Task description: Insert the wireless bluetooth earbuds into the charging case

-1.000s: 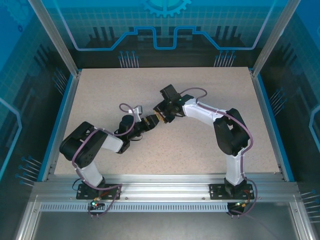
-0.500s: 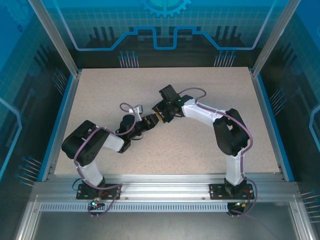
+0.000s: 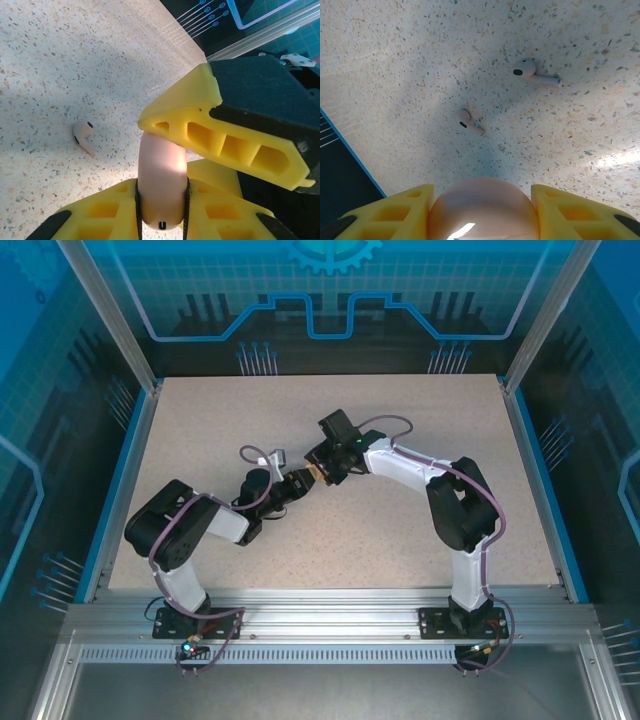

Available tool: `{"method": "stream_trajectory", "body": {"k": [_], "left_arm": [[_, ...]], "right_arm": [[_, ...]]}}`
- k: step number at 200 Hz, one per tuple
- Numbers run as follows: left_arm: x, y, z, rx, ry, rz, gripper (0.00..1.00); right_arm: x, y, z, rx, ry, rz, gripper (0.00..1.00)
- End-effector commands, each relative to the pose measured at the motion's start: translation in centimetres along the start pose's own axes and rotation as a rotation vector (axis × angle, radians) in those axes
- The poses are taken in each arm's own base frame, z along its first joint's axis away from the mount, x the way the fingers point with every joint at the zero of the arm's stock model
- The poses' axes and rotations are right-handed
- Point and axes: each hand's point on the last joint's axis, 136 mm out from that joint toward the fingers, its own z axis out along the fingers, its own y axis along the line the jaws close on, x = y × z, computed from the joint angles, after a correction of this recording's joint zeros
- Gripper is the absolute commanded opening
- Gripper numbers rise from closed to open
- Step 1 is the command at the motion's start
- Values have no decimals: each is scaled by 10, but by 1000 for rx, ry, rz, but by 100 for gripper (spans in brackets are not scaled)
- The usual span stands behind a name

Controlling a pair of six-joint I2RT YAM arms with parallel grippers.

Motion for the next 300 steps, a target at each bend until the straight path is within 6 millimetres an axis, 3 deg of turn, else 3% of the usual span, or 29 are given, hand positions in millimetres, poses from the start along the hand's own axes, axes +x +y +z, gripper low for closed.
{"method": "stream_trajectory", "body": {"k": [1,19,59,105,149,188,224,237,300], "left_arm": [[-8,-12,7,37,-22,22,20],[-9,-13,7,39,-23,24,16],[-7,-16,7,45,-6,36,6],[-3,-27,4,66,40,57,0],[4,-53,-4,128,138,120,0],[10,-89,-12,226,261,173,0],[21,-113,-19,305,391,202,0],[24,-117,-21,317,425,208,0],[28,-121,-25,331,461,214,0]], "right_arm": [[8,4,-3,-16,20,5,48],[8,7,-4,-26,19,1,50],[-4,20,-20,-73,-7,-18,68],[-43,41,-71,-159,-84,-113,73],[-66,28,-115,-202,-150,-334,73],[-60,-4,-143,-241,-228,-660,74],[-36,-28,-161,-416,-225,-855,73],[-27,-42,-159,-438,-199,-899,73],[-8,-45,-152,-527,-124,-977,72]]}}
